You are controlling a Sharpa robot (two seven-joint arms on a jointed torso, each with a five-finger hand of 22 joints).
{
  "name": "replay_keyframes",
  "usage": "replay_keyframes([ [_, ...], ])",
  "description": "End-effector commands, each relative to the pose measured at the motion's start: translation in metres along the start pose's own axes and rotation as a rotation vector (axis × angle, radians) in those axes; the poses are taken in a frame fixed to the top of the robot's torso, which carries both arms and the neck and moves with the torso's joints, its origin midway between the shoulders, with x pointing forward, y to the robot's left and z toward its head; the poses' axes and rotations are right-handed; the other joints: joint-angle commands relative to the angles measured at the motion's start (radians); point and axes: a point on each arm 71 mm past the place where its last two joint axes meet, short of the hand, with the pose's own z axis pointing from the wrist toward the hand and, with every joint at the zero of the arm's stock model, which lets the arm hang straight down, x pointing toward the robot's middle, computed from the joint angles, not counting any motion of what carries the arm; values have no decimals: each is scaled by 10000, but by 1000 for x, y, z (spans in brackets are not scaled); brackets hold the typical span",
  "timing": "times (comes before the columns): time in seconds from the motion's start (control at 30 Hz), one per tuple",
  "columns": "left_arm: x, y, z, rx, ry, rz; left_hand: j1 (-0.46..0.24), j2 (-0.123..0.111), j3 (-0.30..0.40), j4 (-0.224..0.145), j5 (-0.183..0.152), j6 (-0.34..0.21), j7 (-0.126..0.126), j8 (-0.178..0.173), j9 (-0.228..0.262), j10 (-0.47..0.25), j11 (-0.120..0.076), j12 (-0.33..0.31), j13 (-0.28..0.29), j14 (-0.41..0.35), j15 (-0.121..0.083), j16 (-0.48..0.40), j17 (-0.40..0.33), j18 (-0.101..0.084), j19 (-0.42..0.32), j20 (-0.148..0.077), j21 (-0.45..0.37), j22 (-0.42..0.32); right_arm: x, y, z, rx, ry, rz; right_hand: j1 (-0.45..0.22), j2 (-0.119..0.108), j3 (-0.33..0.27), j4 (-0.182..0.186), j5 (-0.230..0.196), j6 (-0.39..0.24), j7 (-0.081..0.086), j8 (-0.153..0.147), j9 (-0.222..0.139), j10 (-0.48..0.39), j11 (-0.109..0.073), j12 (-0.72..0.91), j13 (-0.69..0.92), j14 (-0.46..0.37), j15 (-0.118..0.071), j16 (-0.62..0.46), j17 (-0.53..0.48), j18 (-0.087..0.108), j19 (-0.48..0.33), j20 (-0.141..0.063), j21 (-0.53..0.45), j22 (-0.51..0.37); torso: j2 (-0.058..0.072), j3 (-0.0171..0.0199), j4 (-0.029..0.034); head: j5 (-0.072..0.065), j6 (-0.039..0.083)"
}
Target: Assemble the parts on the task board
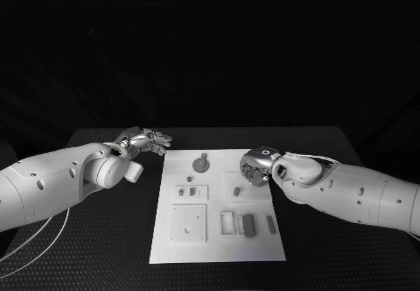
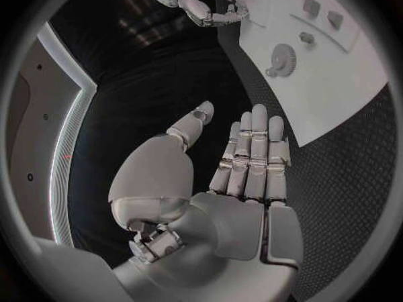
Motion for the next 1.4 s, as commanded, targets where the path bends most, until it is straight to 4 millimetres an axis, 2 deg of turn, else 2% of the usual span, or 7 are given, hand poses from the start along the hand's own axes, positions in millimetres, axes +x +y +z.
replay_keyframes([
  [0.03, 2, -2, 1, 102, 169, 17, -52, 8, -80, -3, -43, -60, -4, 46, -16, -53, 47, 24, -16, 74, -18, -41, 15, 179, 84, 19, -66, 14, 0, 1, 0, -47, 184, 91, -125, -12, 47, 6, 3, 50, -6, 30, 23, 63, -23, -46, 21, 50, -7, 8, 18, 144, 61, -23, 59, 87, 0, 0, -5, -3, -16],
  [0.73, 1, -2, 1, 41, 218, 13, -61, 4, -90, 1, -46, -78, 0, 51, -20, -66, 53, 22, -26, 77, -17, -69, 44, 180, 88, 20, -79, 21, -21, -5, -3, -203, 486, 464, -184, 63, 7, -53, 10, 28, -1, 20, 72, 72, -21, -99, 67, 52, -9, -19, 81, 144, 65, -34, 71, 106, 2, -3, -11, -10, -25],
  [1.0, 0, -1, 1, 47, 151, 23, -63, 2, -93, 2, -48, -88, 3, 52, -22, -75, 56, 20, -31, 76, -16, -82, 55, 180, 88, 21, -85, 24, -34, -1, -7, -267, -32, 578, -198, 80, -8, -78, 13, 26, 0, 18, 86, 76, -21, -115, 81, 53, -9, -29, 99, 144, 65, -36, 73, 109, -1, 1, -15, 5, -9],
  [1.3, -3, -1, 2, 72, 14, 39, -60, 2, -92, 0, -48, -90, 3, 54, -23, -77, 57, 21, -33, 77, -16, -88, 63, 181, 88, 21, -89, 26, -48, 35, -7, -718, -577, 536, -202, 86, -10, -95, 14, 32, -3, 20, 99, 88, -25, -122, 94, 64, -12, -32, 115, 144, 70, -39, 77, 112, -5, 10, -4, 172, 18],
  [1.4, -4, -1, 2, 73, -40, 43, -66, 4, -94, 6, -48, -91, 4, 57, -23, -74, 56, 23, -34, 78, -15, -94, 69, 180, 89, 22, -92, 28, -51, 49, -6, -964, -687, 450, -200, 86, -7, -105, 15, 34, -4, 20, 104, 91, -27, -127, 100, 70, -14, -33, 122, 144, 73, -41, 79, 114, -1, -4, 11, 215, 39],
])
